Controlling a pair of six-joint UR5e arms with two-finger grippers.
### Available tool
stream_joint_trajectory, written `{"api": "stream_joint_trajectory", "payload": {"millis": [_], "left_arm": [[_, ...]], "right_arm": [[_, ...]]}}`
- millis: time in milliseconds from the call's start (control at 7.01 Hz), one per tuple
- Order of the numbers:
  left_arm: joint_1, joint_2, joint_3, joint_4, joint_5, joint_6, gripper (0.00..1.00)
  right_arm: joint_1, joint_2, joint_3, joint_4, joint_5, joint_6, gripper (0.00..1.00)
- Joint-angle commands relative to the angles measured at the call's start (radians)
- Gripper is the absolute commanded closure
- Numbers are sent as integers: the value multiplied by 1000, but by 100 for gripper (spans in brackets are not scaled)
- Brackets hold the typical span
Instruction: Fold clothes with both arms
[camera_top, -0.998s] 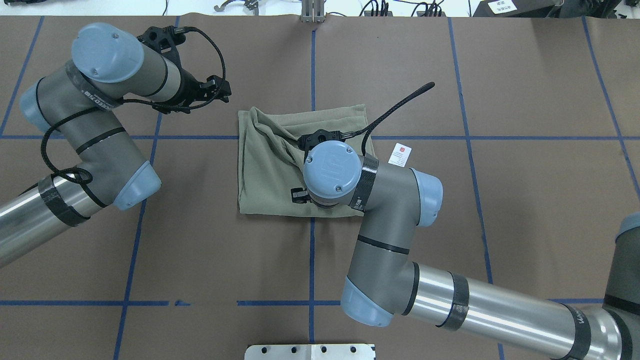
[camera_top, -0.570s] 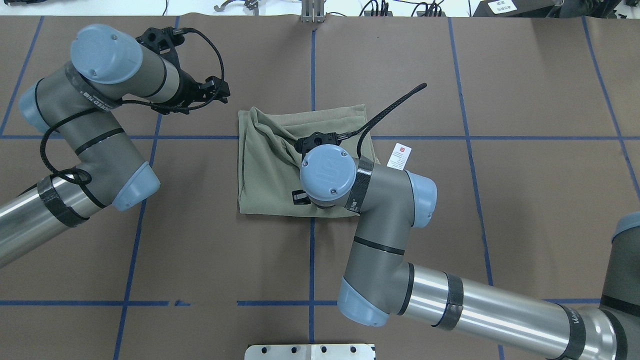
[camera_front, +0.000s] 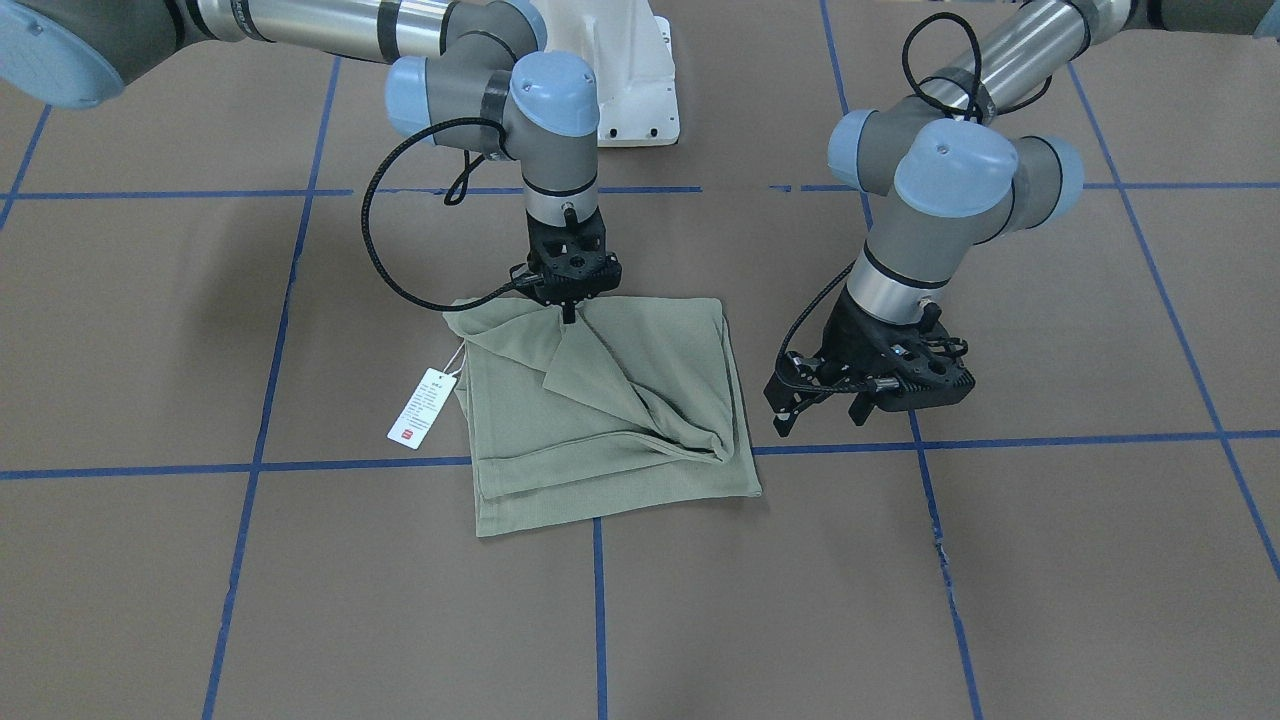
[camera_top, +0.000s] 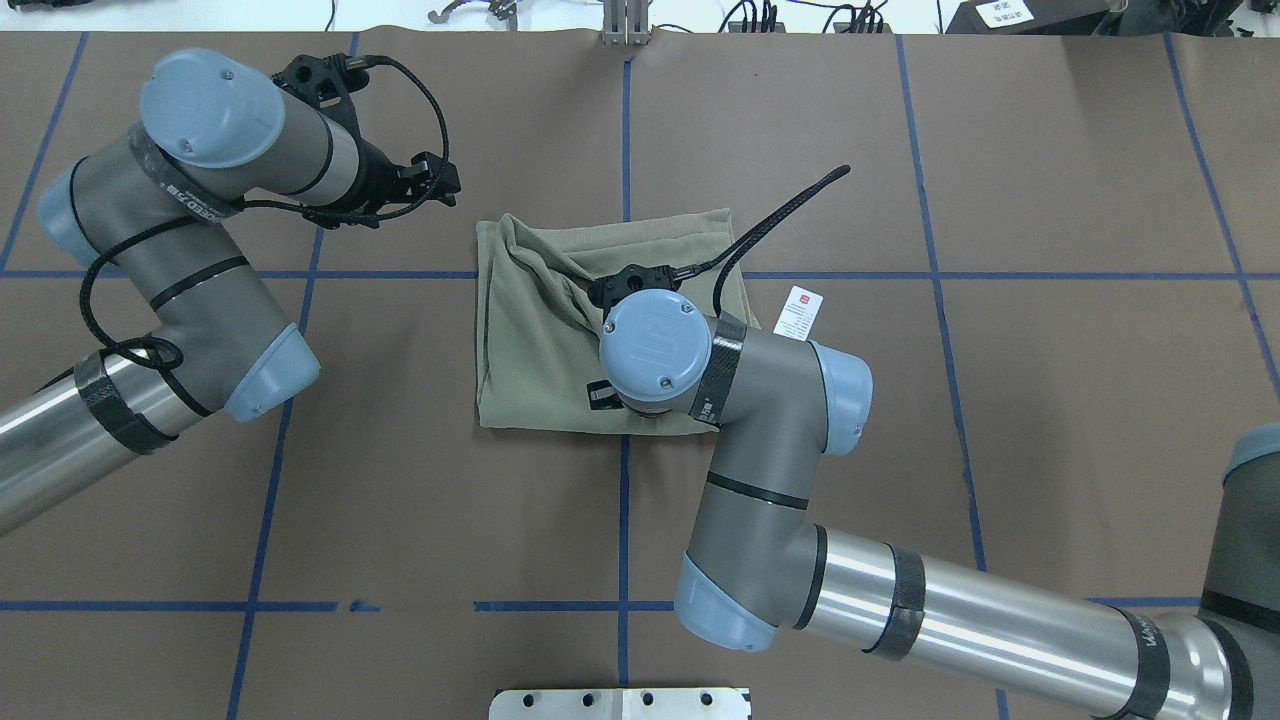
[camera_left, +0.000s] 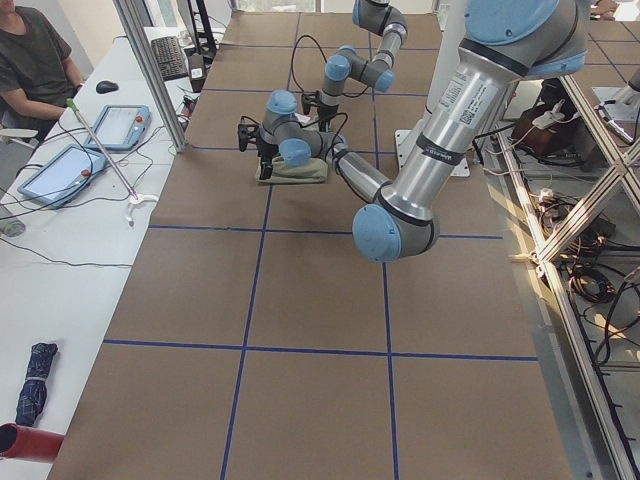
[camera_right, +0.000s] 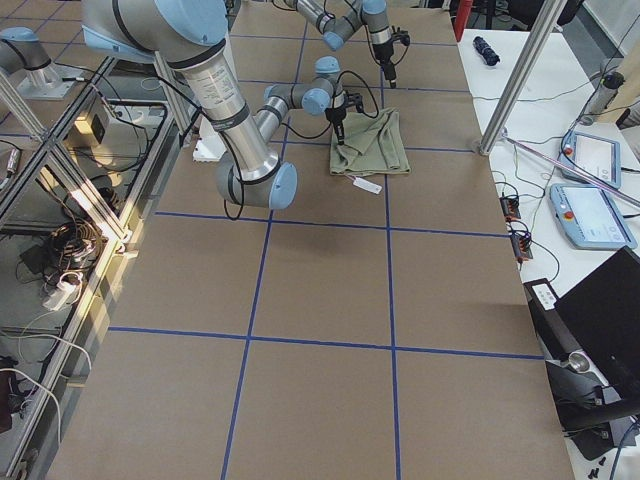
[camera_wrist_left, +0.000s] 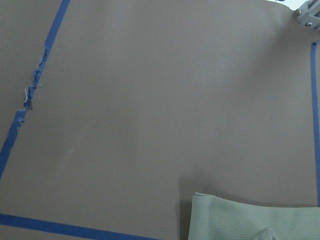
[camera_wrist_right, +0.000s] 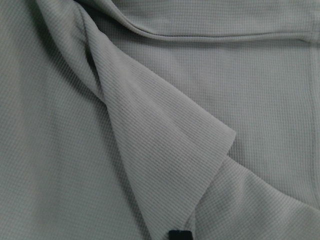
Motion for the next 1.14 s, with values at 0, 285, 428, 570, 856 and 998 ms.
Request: {"api": "stream_joint_trajectory", "payload": {"millis": [0, 285, 428, 570, 856, 998], "left_arm": [[0, 0, -2, 0, 0, -2, 0], [2, -2, -6, 2, 0, -2, 0], [2, -3, -6, 2, 0, -2, 0], [2, -6, -6, 2, 0, -3, 0], [2, -5, -6, 2, 0, -5, 0], [0, 0, -5, 0, 0, 0, 1]], "right_arm": [[0, -5, 0, -2, -6, -9, 100], [38, -5, 9, -2, 6, -16, 100], [69, -8, 9, 3, 14, -38, 100], [104, -12, 8, 5, 25, -73, 100], [89, -17, 11, 5, 26, -82, 77], [65, -9, 11, 2, 25, -84, 64]]}}
